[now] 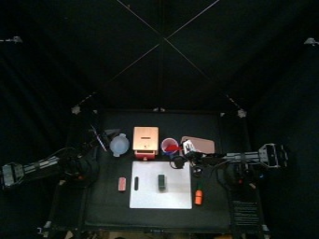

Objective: Place sushi on board then cut the sushi with the knife then place the pieces on the plate
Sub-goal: Pick knife at handle with right hand

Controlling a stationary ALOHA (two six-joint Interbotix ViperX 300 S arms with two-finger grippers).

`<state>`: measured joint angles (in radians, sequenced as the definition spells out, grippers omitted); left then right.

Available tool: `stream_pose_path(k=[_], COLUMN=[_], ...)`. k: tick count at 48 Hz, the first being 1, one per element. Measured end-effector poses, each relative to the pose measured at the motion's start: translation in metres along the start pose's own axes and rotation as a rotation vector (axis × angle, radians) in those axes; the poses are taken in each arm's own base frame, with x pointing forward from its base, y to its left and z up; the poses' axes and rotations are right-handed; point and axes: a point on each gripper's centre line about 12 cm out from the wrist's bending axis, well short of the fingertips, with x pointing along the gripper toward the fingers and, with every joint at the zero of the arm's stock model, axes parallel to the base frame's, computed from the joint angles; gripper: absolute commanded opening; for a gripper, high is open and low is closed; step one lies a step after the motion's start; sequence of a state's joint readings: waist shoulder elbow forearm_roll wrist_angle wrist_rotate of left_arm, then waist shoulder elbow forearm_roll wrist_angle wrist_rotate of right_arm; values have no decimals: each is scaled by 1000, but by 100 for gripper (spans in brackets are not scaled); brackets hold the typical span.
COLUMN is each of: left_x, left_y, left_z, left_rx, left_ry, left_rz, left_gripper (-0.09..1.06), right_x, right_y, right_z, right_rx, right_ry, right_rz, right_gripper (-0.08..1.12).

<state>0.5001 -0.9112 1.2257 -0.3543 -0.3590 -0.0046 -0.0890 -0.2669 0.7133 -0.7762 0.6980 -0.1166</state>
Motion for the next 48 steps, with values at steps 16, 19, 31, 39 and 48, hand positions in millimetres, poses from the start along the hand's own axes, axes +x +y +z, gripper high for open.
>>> stream_pose_path(k=[16, 19, 31, 39, 48], left_x=[0, -1, -1, -2, -2], left_y=[1, 1, 2, 3, 4], left_z=[-2, -2, -4, -6, -6], left_rx=[-11, -9, -10, -10, -11], left_ry=[4, 6, 9, 14, 15], left_rz=[7, 6, 9, 11, 17], left_gripper=[1, 1, 1, 1, 1], right_x=[9, 9, 6, 0, -11], right_y=[-11, -11, -8, -10, -19], right_z=[-3, -2, -1, 6, 15], right_rx=[5, -3, -11, 70, 189], right_ry=[3, 0, 9, 0, -2], right_rz=[3, 1, 45, 93, 158], right_gripper=[64, 60, 57, 57, 57])
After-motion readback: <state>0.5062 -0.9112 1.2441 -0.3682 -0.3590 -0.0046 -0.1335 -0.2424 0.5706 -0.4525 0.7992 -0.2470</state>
